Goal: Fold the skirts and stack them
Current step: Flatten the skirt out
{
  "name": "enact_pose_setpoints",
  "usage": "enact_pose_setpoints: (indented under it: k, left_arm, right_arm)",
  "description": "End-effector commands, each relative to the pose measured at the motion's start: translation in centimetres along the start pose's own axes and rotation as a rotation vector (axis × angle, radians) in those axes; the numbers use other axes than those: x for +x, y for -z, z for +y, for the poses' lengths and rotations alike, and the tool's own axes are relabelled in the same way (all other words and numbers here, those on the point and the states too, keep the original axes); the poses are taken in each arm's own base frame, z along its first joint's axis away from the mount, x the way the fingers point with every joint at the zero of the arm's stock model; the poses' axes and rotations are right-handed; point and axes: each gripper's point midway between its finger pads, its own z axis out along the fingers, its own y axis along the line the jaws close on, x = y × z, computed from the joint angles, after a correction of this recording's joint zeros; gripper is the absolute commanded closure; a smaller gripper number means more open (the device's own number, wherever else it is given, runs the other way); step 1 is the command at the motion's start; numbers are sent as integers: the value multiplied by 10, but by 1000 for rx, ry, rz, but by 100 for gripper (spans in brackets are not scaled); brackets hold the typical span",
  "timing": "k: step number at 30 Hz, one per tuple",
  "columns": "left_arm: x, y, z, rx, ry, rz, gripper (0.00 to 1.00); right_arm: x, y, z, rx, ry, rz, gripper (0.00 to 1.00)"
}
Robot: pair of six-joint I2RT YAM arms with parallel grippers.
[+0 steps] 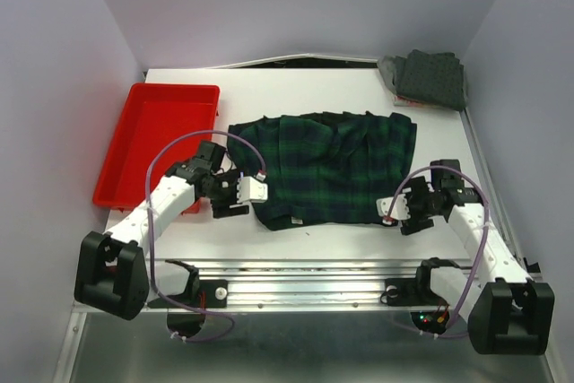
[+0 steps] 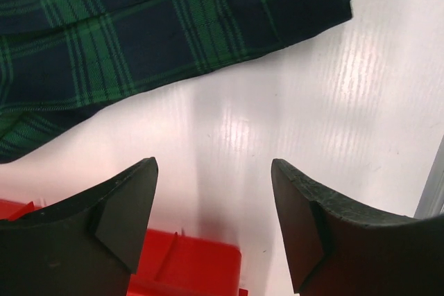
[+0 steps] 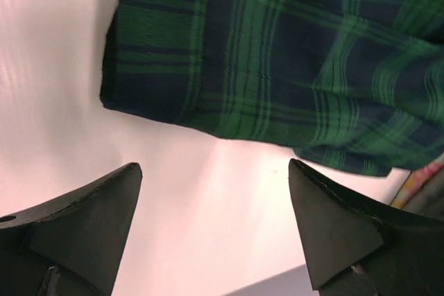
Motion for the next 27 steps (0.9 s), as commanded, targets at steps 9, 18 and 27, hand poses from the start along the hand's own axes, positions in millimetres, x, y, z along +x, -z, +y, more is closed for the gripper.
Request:
enact_pose_setpoints:
  k: [9, 18, 27]
  left_arm:
    - [-12, -12, -11, -65, -163, -17, 14]
    - [-50, -29, -15, -175, -309, -120, 14]
    - [-58, -53, -34, -100, -371, -118, 14]
  right_arm:
    - [-37, -11, 31, -96, 425, -226, 16]
    - [-43, -27, 27, -21, 442, -274, 30]
    - [-45, -30, 26, 3, 481, -288, 23]
